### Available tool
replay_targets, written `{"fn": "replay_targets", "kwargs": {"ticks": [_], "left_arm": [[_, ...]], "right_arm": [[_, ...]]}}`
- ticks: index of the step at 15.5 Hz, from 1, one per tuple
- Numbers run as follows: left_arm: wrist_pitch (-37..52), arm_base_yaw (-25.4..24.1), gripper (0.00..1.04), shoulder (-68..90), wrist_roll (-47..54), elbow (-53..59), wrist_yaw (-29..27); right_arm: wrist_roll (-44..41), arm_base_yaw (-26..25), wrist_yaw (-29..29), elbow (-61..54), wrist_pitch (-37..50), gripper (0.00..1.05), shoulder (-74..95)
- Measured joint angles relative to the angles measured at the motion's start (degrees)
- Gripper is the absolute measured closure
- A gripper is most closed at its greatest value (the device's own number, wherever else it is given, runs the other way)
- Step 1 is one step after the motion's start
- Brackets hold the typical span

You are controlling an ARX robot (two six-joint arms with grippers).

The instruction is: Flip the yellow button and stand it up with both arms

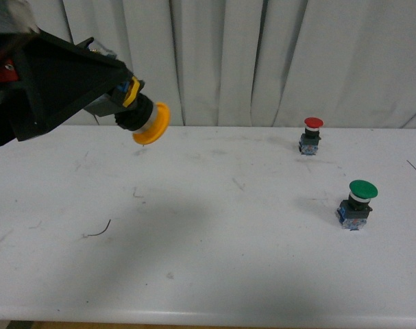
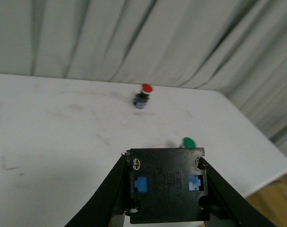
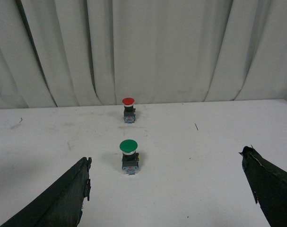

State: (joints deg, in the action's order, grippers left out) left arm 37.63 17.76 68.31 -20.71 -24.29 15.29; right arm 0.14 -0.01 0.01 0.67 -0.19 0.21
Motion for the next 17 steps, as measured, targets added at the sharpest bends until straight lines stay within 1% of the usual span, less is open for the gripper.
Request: {"fn": "replay_targets", "kwargs": {"ticks": [2, 4, 7, 9, 10, 17], "left_arm": [[9.0, 0.3, 0.69, -0.4, -6.6, 4.0, 6.7], [19.3, -0.2, 0.69, 0.7, -13.4, 6.4, 12.0], [35.5, -0.7, 0.69, 9.2, -24.5, 7.7, 14.6], [35.9, -0.6, 0.69, 13.0, -29.1, 7.5, 14.5], [35.8, -0.3, 0.69, 15.3, -31.9, 5.4, 13.6], [35.9, -0.1, 0.69, 15.1, -33.2, 3.8, 12.2]], "right_arm": [[0.0, 0.0, 0.0, 0.0, 0.0, 0.06, 0.0], [0.0, 0.0, 0.0, 0.0, 0.0, 0.06, 0.0], [0.0, 0.0, 0.0, 0.0, 0.0, 0.06, 0.0], [0.0, 0.0, 0.0, 0.0, 0.0, 0.06, 0.0], [0.0, 0.0, 0.0, 0.0, 0.0, 0.06, 0.0], [0.0, 0.0, 0.0, 0.0, 0.0, 0.06, 0.0]]}}
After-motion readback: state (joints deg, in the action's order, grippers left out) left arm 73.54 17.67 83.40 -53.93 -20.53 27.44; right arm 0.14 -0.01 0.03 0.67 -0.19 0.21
